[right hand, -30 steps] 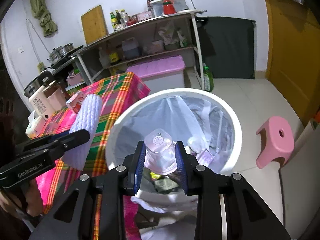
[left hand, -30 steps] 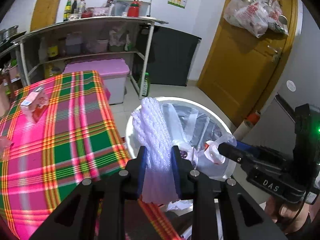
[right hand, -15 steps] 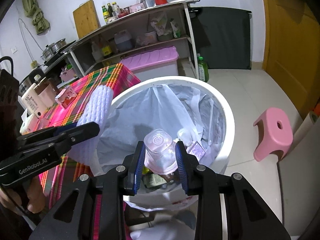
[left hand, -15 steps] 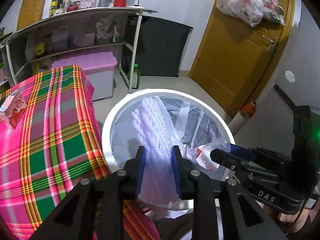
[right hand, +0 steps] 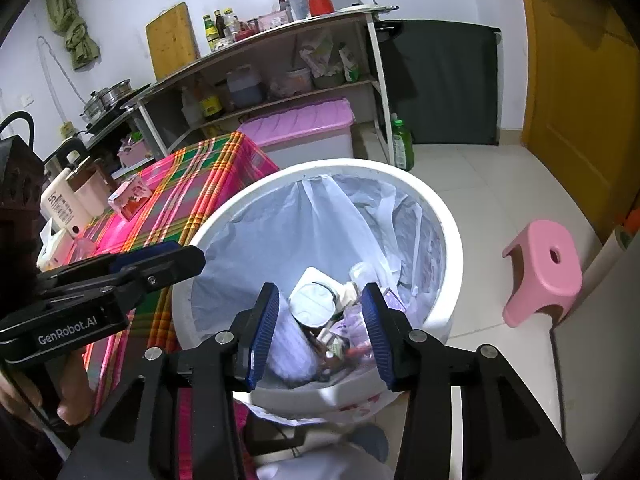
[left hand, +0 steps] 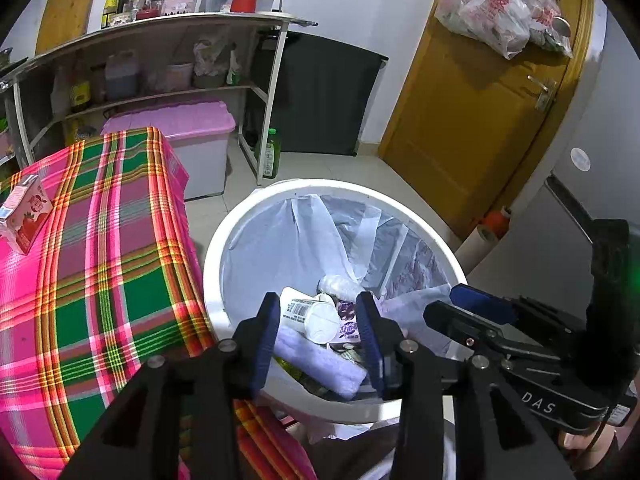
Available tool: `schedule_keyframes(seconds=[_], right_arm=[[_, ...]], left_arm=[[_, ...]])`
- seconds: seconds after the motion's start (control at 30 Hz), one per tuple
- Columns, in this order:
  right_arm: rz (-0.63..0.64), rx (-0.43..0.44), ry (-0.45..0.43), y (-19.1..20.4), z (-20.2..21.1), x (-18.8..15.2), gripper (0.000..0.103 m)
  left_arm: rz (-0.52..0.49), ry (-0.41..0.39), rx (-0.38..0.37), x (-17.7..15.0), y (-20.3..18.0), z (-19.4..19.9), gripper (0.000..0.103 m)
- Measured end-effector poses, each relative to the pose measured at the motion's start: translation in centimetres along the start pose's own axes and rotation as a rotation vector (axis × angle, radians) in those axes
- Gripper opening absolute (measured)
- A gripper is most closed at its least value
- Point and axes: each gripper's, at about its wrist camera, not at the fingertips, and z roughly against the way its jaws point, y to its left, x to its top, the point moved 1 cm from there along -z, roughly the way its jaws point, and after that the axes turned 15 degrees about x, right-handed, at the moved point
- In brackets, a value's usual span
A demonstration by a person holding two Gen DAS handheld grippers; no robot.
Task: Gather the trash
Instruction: 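Move both tools back over the table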
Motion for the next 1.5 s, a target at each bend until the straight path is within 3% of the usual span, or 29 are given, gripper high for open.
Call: schedule_keyframes(seconds=[0.83,1.5], right_arm=[[0.121,0.074,-0.012,6.7,1.8,-0.2,0.044],[0.178,0.21,0.041,12.7,-1.9,-0.3,0.046]], left_arm=[[0.097,-0.087,0.054,-2.2,4.8,5.6,0.041],[0.234,-0.1,0.213,-5.6,13.2,7.8,0.041]])
